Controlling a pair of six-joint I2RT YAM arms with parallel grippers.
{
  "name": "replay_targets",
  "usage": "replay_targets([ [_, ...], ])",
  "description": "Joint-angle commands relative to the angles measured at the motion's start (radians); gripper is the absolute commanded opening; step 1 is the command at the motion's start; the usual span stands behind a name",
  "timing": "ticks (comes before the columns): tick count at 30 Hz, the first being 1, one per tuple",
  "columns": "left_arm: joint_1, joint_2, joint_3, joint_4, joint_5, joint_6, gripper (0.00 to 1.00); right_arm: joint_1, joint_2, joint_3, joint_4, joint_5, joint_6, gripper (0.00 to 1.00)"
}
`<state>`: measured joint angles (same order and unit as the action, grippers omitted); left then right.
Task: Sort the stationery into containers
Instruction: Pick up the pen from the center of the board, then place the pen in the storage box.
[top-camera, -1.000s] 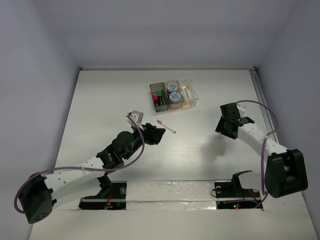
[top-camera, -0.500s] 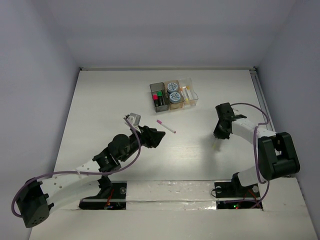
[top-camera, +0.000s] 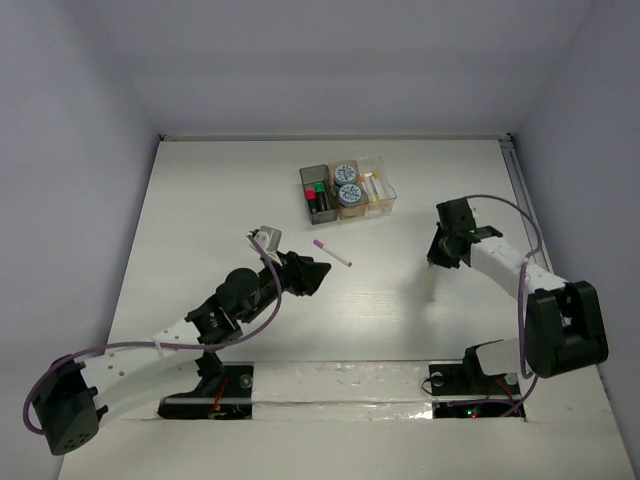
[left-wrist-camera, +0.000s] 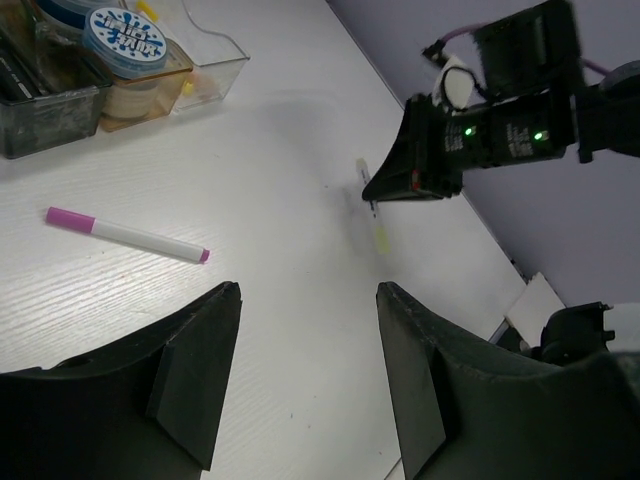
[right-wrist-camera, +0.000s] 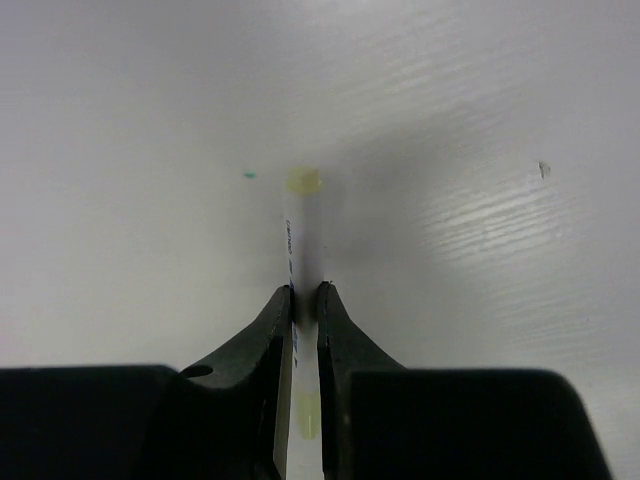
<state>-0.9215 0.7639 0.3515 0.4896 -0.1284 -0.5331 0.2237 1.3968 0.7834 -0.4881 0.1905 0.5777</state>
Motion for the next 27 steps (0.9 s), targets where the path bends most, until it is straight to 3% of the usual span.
replay_targets([
  [1, -0.004, 0.014, -0.009, 0.064, 0.0, -0.007, 0.54, 0.017, -0.09, 0.123, 0.033, -0.046, -0.065, 0.0],
  [10, -0.004, 0.107, 0.012, 0.046, -0.057, -0.018, 0.53, 0.085, 0.143, 0.566, 0.097, -0.23, -0.243, 0.0],
  [16, -0.004, 0.152, 0.021, 0.029, -0.12, -0.037, 0.54, 0.085, 0.486, 0.946, 0.054, -0.362, -0.397, 0.0],
  [20, -0.004, 0.179, 0.032, 0.017, -0.151, -0.038, 0.6, 0.085, 0.609, 1.111, 0.011, -0.37, -0.472, 0.0],
  [27, -0.004, 0.265, 0.058, 0.009, -0.152, -0.033, 0.67, 0.085, 0.752, 1.24, -0.023, -0.382, -0.507, 0.0],
])
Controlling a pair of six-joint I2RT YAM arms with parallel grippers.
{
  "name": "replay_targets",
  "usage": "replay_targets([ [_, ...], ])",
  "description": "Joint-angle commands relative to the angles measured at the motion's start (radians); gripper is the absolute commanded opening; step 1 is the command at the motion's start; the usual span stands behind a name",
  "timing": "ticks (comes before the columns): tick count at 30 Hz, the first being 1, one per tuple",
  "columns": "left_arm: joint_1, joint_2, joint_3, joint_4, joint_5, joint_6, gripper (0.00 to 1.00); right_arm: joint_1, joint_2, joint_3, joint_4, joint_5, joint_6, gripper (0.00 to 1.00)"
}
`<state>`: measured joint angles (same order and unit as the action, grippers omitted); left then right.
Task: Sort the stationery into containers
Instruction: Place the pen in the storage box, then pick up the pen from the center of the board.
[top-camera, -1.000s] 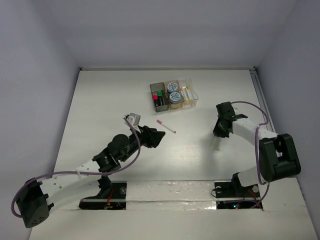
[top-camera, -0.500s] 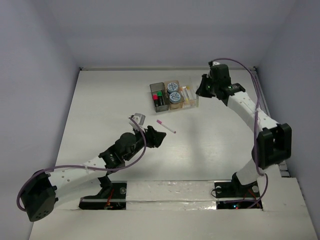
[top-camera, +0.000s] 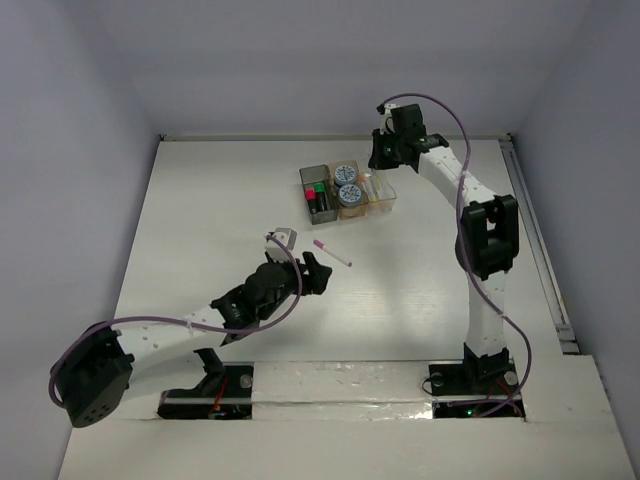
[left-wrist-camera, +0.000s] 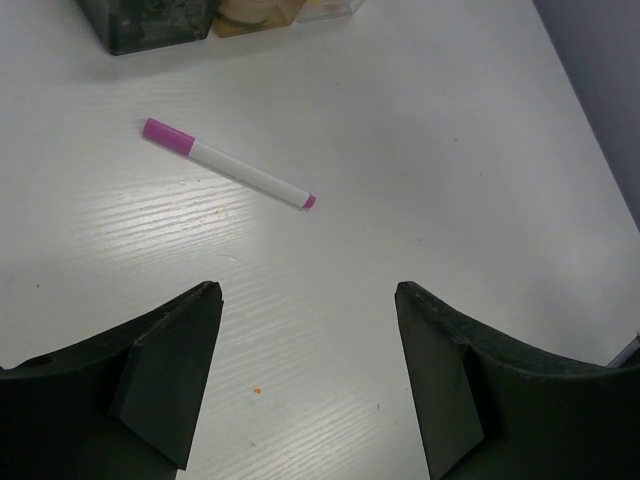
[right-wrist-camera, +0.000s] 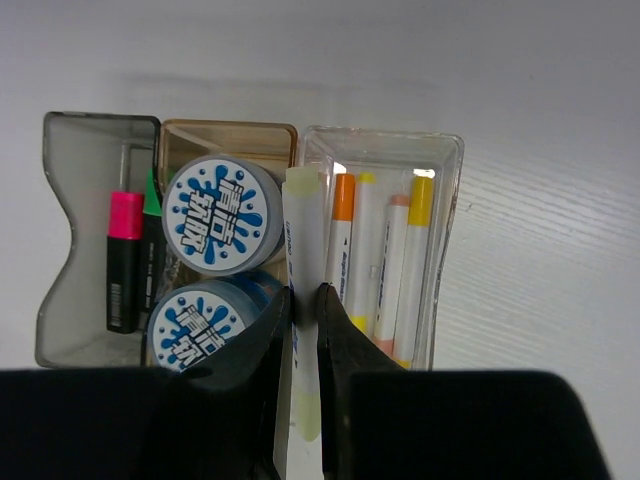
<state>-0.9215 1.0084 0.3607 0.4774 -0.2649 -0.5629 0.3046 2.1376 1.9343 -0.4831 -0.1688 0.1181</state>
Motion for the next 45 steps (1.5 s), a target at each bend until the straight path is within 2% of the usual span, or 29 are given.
replay_targets([
  [1, -0.004, 0.03, 0.055, 0.02, -0.014, -0.005, 0.67, 0.004, 0.024, 0.097, -0.035, -0.021, -0.048, 0.0],
  [10, 0.006, 0.096, 0.075, 0.024, -0.008, -0.012, 0.69, 0.004, 0.054, 0.002, 0.023, 0.002, -0.035, 0.0],
  [13, 0.006, 0.119, 0.083, 0.021, -0.008, -0.018, 0.69, 0.004, 0.065, 0.008, 0.028, 0.014, -0.035, 0.1],
  [14, 0.006, 0.13, 0.084, 0.02, -0.008, -0.023, 0.69, 0.004, 0.061, 0.006, 0.037, 0.023, -0.035, 0.22],
  [17, 0.006, 0.144, 0.092, 0.02, -0.007, -0.031, 0.69, 0.004, 0.047, 0.009, 0.046, 0.04, -0.035, 0.38],
  [18, 0.006, 0.154, 0.093, 0.02, -0.008, -0.037, 0.69, 0.004, 0.039, 0.011, 0.051, 0.045, -0.034, 0.51],
  [21, 0.006, 0.183, 0.106, 0.018, -0.017, -0.046, 0.69, 0.004, 0.004, 0.009, 0.051, 0.038, -0.029, 0.62],
  [24, 0.006, 0.234, 0.133, 0.0, -0.03, -0.063, 0.69, 0.004, -0.074, -0.038, 0.063, 0.04, 0.006, 0.64],
  [27, 0.006, 0.306, 0.178, -0.028, -0.04, -0.084, 0.68, 0.004, -0.243, -0.214, 0.118, 0.031, 0.067, 0.64],
  [28, 0.006, 0.326, 0.199, -0.033, -0.054, -0.098, 0.68, 0.013, -0.299, -0.367, 0.195, 0.011, 0.11, 0.64],
  [31, -0.004, 0.404, 0.236, -0.026, -0.082, -0.124, 0.67, 0.013, -0.523, -0.59, 0.325, -0.029, 0.198, 0.64],
  [32, -0.004, 0.426, 0.247, -0.023, -0.092, -0.138, 0.66, 0.013, -0.572, -0.721, 0.346, -0.04, 0.218, 0.64],
  [33, -0.004, 0.473, 0.259, -0.026, -0.103, -0.143, 0.66, 0.013, -0.666, -0.78, 0.38, -0.072, 0.245, 0.64],
  [36, -0.004, 0.57, 0.326, -0.077, -0.163, -0.155, 0.64, 0.024, -0.781, -0.955, 0.393, -0.1, 0.27, 0.64],
  [40, -0.004, 0.656, 0.417, -0.152, -0.267, -0.164, 0.63, 0.033, -0.959, -1.096, 0.393, -0.138, 0.29, 0.65],
  [45, -0.004, 0.72, 0.503, -0.235, -0.345, -0.184, 0.63, 0.033, -1.059, -1.192, 0.388, -0.185, 0.287, 0.65],
])
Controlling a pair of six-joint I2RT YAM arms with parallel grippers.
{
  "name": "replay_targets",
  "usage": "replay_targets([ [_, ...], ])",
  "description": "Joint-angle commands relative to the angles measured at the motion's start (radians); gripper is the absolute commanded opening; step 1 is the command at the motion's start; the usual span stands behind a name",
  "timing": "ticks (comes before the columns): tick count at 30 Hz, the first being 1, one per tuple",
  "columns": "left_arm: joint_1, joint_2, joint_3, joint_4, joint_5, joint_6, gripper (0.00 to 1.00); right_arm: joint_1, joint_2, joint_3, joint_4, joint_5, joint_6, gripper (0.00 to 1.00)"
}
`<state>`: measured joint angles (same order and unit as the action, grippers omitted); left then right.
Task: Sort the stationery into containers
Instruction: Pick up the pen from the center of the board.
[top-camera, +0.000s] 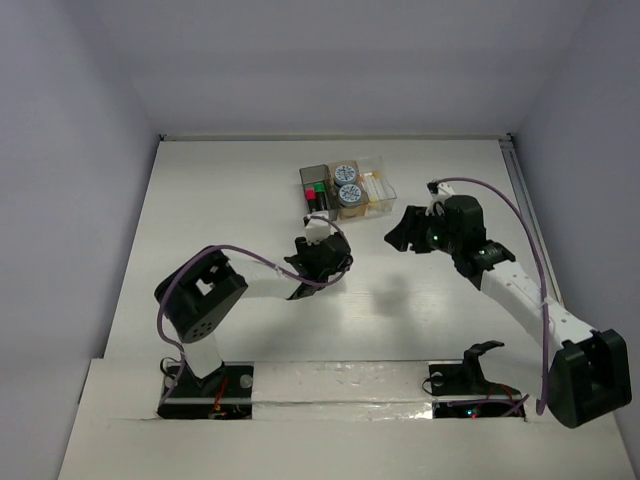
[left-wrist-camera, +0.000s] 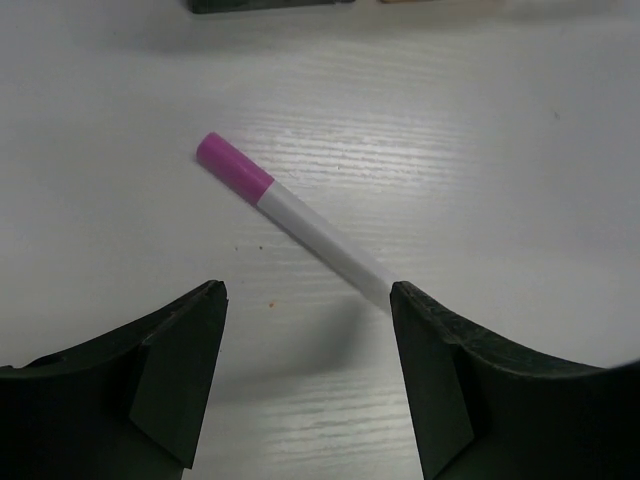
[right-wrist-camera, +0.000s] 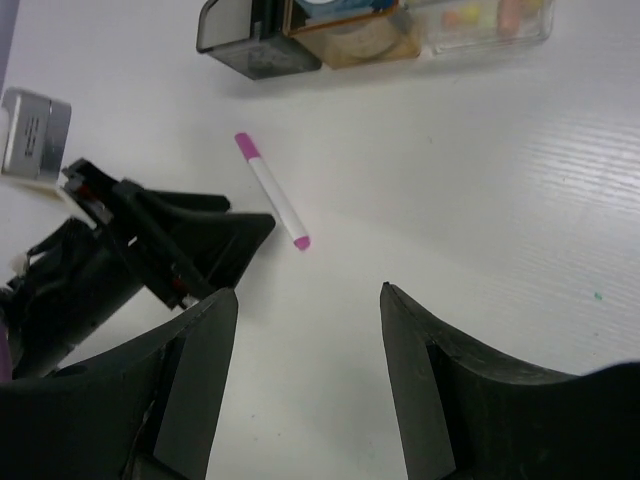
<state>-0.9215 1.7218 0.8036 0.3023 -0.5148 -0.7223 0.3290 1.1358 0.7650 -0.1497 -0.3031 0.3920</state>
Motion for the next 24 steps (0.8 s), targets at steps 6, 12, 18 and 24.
replay_targets([
  [6, -0.004, 0.039, 0.127, -0.117, -0.14, -0.039, 0.64, 0.018, -0.1, -0.093, 0.087, -0.117, 0.018, 0.66],
  [12, 0.006, 0.094, 0.187, -0.172, -0.166, -0.032, 0.63, 0.018, -0.107, -0.118, 0.11, -0.154, 0.027, 0.66],
  [18, 0.015, 0.127, 0.198, -0.189, -0.166, -0.02, 0.58, 0.018, -0.128, -0.142, 0.136, -0.171, 0.047, 0.66],
  [24, 0.024, 0.159, 0.23, -0.178, -0.159, 0.046, 0.32, 0.027, -0.117, -0.179, 0.206, -0.192, 0.08, 0.65],
])
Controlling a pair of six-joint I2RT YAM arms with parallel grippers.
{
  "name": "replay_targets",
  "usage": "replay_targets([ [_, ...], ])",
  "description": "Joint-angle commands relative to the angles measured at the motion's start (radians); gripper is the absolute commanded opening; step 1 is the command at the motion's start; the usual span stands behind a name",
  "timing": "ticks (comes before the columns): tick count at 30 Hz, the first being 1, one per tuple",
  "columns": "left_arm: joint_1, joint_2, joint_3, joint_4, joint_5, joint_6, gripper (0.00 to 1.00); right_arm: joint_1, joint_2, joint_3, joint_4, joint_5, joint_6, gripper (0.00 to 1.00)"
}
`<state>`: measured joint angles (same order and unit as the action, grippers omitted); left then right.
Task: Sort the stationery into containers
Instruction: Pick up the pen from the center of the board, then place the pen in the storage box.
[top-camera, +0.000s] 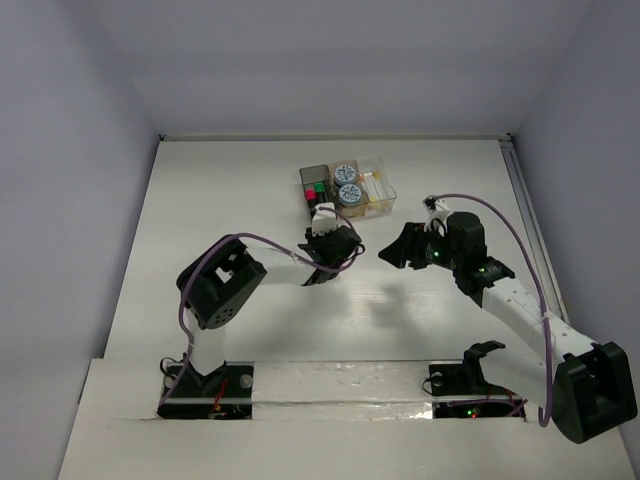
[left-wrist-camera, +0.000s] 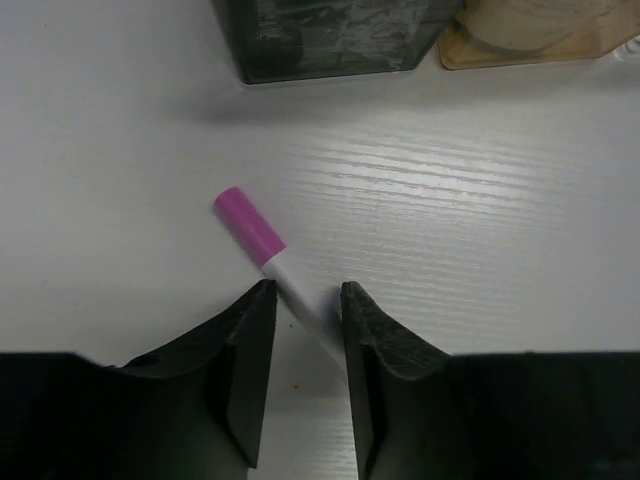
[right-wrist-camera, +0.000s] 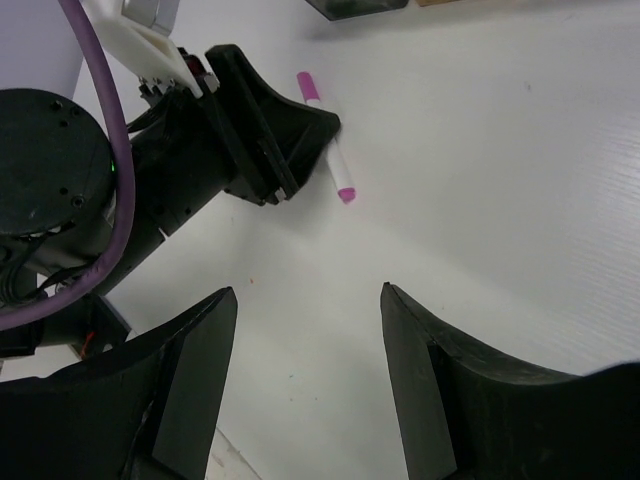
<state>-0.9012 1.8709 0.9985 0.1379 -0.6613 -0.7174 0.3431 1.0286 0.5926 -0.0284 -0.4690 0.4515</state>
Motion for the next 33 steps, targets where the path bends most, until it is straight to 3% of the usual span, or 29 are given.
replay_targets([
  [1, 0.004, 0.01, 0.034, -0.008, -0.003, 0.05, 0.27, 0.013, -0.012, -0.007, 0.087, -0.028, 0.023, 0.65],
  [2, 0.004, 0.004, 0.023, 0.008, 0.003, 0.061, 0.22, 0.013, -0.016, -0.004, 0.085, -0.026, 0.023, 0.65],
  [4, 0.004, -0.003, 0.008, 0.02, 0.005, 0.064, 0.22, 0.013, -0.015, -0.001, 0.082, -0.02, 0.019, 0.65],
  [9, 0.004, -0.006, -0.032, 0.029, 0.008, 0.059, 0.28, 0.013, -0.002, 0.003, 0.081, -0.016, 0.021, 0.65],
  [14, 0.004, -0.004, -0.05, 0.048, 0.051, 0.05, 0.01, 0.013, -0.015, -0.007, 0.081, 0.001, 0.024, 0.65],
  [18, 0.004, -0.062, -0.06, 0.061, 0.084, 0.058, 0.0, 0.013, -0.059, -0.031, 0.087, 0.085, 0.039, 0.65],
  [22, 0.004, -0.185, -0.064, 0.121, 0.205, 0.076, 0.0, 0.013, -0.114, -0.06, 0.091, 0.225, 0.076, 0.66],
  [27, 0.004, -0.237, 0.055, 0.173, 0.282, 0.133, 0.0, 0.013, -0.217, -0.097, 0.091, 0.377, 0.107, 0.65],
  [33, 0.073, -0.101, 0.353, 0.161, 0.364, 0.191, 0.0, 0.013, -0.294, -0.128, 0.091, 0.452, 0.104, 0.64],
])
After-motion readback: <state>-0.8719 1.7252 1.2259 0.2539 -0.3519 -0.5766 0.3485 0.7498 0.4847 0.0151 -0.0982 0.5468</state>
